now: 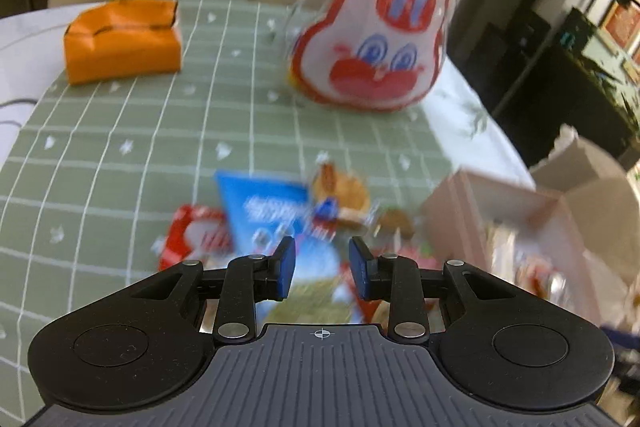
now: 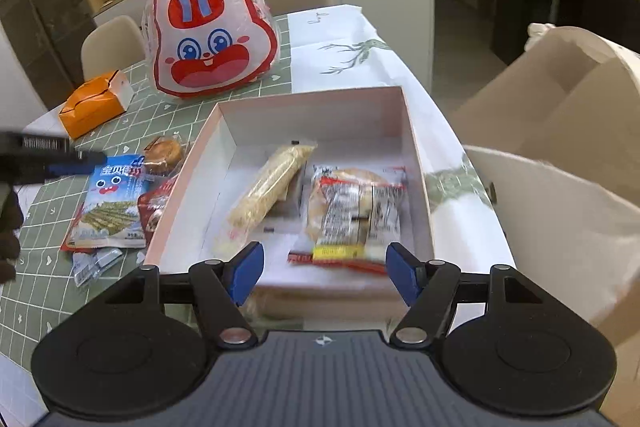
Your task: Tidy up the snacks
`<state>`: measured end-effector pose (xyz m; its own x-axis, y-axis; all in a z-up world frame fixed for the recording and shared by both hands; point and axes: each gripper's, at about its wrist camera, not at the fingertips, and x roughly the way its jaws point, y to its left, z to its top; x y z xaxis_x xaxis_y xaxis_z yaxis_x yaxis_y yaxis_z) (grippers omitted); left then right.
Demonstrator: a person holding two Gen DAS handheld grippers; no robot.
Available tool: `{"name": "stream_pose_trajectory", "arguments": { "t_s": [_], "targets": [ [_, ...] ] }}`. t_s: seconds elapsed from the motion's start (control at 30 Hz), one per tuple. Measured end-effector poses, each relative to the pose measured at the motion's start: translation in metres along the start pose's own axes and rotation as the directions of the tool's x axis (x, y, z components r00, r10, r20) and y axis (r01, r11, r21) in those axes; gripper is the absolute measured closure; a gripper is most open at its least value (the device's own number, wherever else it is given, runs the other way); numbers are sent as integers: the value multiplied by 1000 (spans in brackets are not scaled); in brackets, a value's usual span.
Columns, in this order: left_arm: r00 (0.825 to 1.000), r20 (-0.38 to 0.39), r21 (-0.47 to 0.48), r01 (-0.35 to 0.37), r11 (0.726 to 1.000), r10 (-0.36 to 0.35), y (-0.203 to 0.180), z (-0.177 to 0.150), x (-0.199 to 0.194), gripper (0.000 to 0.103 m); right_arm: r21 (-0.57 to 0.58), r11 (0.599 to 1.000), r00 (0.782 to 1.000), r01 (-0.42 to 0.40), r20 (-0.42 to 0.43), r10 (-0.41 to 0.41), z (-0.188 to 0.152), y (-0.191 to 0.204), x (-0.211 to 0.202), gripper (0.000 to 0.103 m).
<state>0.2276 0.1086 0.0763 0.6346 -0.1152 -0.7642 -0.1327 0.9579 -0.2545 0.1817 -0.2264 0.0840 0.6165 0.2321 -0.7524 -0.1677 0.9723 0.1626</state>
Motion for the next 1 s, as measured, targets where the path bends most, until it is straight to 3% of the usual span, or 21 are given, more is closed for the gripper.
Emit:
{"name": "stream_pose_trajectory", "arguments": {
  "t_s": [0.1, 0.2, 0.47, 0.63, 0.77, 0.9, 1.0],
  "targets": [
    [1000, -17, 44, -12, 999, 13, 12, -17, -5, 70, 10, 1000, 1000, 15, 5, -15, -11, 15, -12, 35],
    [1000, 19, 36, -26, 999, 25, 29, -29, -20, 70, 14, 1000, 1000, 8, 22, -8, -17, 33, -19, 35],
    [999, -36, -17, 16, 1000, -17, 84, -43, -26, 70, 15, 991, 987, -136, -82, 137, -25, 117, 11, 34],
    [996, -36, -42, 85, 995, -87, 110, -32, -24, 70, 21, 979, 974, -203, -95, 204, 2, 177, 47, 30],
    [993, -34, -43, 112, 993, -113, 119, -27, -26, 70, -60, 981, 974, -182, -146, 172, 28, 222, 102, 29],
    [991, -52, -42, 122, 992, -124, 124, -26, -26, 70, -187, 979, 985, -76, -168, 44, 37, 249, 148, 25],
    [990, -61, -18, 125, 992, -125, 124, -26, -27, 70, -140, 987, 987, -76, -148, 55, 38, 242, 155, 17]
  ]
}}
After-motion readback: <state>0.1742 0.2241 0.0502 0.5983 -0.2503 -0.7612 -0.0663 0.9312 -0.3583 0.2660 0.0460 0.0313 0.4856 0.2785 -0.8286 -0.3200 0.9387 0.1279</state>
